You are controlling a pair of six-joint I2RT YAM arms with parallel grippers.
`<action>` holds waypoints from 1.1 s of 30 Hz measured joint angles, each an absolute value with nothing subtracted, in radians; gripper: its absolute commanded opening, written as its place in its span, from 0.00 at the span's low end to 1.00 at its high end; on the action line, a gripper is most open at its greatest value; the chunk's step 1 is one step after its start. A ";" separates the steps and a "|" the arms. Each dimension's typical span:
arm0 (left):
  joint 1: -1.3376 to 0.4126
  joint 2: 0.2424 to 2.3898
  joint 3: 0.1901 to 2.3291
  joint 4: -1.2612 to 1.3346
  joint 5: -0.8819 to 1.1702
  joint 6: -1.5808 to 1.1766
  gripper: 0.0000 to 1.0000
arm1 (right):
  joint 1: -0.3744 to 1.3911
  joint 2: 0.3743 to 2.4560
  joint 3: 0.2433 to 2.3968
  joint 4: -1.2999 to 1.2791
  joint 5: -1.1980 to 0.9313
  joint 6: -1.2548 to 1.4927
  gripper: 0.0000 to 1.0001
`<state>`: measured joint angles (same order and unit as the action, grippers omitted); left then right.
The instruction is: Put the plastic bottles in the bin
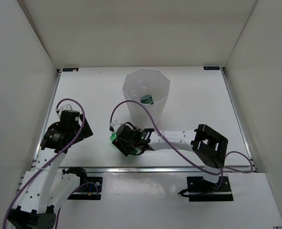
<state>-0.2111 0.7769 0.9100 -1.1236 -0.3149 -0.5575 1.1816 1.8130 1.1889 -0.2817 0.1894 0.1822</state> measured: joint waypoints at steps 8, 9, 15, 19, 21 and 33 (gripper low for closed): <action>-0.211 0.793 0.892 -1.108 -0.309 -0.558 0.99 | 1.223 1.656 1.257 -0.323 0.102 0.118 0.10; -0.210 0.797 0.891 -1.104 -0.307 -0.557 0.99 | 1.221 1.616 1.281 -0.326 0.090 0.108 0.12; -0.204 0.806 0.865 -1.062 -0.288 -0.558 0.99 | 1.175 1.370 1.403 -0.265 0.081 0.017 0.16; -0.204 0.823 0.856 -1.043 -0.257 -0.559 0.99 | 1.007 1.300 1.451 -0.200 0.055 -0.017 0.20; -0.205 0.824 0.854 -1.021 -0.238 -0.560 0.99 | 0.896 1.313 1.463 -0.175 0.044 -0.015 0.23; -0.251 0.863 0.815 -0.902 -0.119 -0.633 0.98 | 0.690 1.386 1.382 -0.224 -0.008 0.056 0.99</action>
<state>-0.2508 0.8627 0.8154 -0.9020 -0.1188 -0.6327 0.6899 1.3861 1.3819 -0.2241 -0.0078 0.0555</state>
